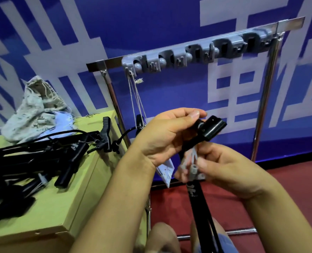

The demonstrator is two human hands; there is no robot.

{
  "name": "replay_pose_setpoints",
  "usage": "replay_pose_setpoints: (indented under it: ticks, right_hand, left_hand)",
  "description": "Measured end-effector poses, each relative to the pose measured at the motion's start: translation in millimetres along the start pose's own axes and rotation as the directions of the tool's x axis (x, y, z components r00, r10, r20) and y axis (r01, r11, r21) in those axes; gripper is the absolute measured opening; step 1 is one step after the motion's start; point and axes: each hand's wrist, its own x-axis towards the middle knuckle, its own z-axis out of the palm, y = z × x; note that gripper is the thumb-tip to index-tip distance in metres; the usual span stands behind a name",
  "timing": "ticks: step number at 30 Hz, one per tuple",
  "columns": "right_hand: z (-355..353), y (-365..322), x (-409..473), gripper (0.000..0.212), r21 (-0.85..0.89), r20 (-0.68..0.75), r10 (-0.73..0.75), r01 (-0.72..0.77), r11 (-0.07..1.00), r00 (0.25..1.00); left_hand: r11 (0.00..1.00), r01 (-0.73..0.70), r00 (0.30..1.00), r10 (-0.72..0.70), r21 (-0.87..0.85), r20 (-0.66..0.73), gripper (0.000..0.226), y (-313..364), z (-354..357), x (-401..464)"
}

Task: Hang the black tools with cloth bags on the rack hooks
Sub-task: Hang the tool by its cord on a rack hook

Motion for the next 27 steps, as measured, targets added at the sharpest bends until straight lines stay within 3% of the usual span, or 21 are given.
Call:
replay_pose_setpoints:
  ticks: [3, 15, 20, 24, 27]
  right_hand:
    - [6.5, -2.7, 9.9, 0.029, 0.113, 0.054, 0.032, -0.038, 0.993, 0.998]
    - [26.8, -0.6, 28.8, 0.021, 0.082, 0.174, 0.012, -0.026, 0.996, 0.985]
    - [30.4, -5.3, 35.0, 0.019, 0.036, 0.061, 0.013, -0.016, 0.999, 0.998]
    - [31.4, -10.2, 53.9, 0.006, -0.025, -0.082, -0.016, 0.014, 1.000, 0.997]
    - [37.6, -5.6, 73.4, 0.013, 0.029, -0.175, -0.027, 0.033, 0.999, 0.984]
  left_hand:
    - [1.000, -0.004, 1.000, 0.004, 0.023, 0.022, 0.021, 4.3, -6.5, -4.7]
    - [0.996, -0.034, 0.998, 0.030, 0.087, 0.052, 0.019, 8.2, -24.2, -16.9]
    - [0.999, 0.003, 1.000, -0.003, 0.042, 0.001, 0.023, -1.0, -26.2, -12.7]
    - [0.979, 0.090, 0.995, -0.080, 0.185, -0.061, 0.037, 0.6, -34.9, -10.0]
    - [0.969, 0.192, 0.981, -0.183, 0.157, -0.070, 0.034, 7.9, -51.6, -9.3]
